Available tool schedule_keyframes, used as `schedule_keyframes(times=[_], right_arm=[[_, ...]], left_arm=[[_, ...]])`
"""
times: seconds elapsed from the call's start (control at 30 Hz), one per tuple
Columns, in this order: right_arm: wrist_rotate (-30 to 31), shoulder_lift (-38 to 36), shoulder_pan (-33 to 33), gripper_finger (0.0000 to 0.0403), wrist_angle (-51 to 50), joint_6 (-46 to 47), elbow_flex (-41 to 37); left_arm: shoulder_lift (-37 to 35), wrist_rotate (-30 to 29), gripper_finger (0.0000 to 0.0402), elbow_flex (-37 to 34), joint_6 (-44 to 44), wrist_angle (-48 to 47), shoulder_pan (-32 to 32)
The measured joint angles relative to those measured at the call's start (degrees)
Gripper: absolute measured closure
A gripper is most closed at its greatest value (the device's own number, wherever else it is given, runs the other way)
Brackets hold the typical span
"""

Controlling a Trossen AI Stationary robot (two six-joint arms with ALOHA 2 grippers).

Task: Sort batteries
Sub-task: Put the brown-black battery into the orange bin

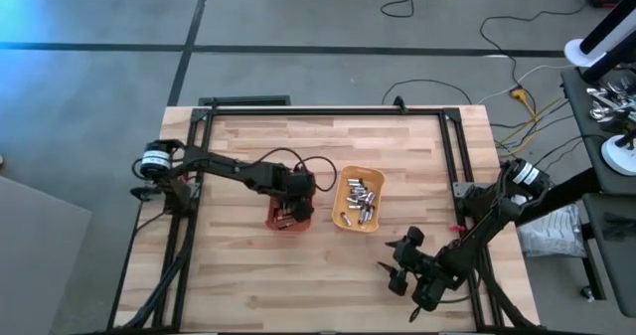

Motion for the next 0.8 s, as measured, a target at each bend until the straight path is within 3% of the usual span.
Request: schedule_keyframes(times=[0.3, 0.53, 0.7, 0.8], right_arm=[[-0.8, 0.0, 0.0, 0.012, 0.0, -0.2, 0.0], [-0.9, 0.0, 0.0, 0.0132, 0.0, -0.5, 0.0], [-9.0, -3.1, 0.0, 0.0139, -0.5, -5.5, 1.3], [-9.0, -6.3, 0.7, 0.0145, -0.6, -9.0, 2.3]], left_arm=[[1.1, 2.0, 0.0362, 0.7, 0.7, 0.4, 0.0], [1.4, 3.0, 0.0332, 0.5, 1.2, 0.3, 0.0], [1.1, 2.3, 0.0325, 1.0, 2.3, -0.6, -0.1], [0.8, 2.2, 0.0325, 3.2, 5.4, -1.2, -0.5]])
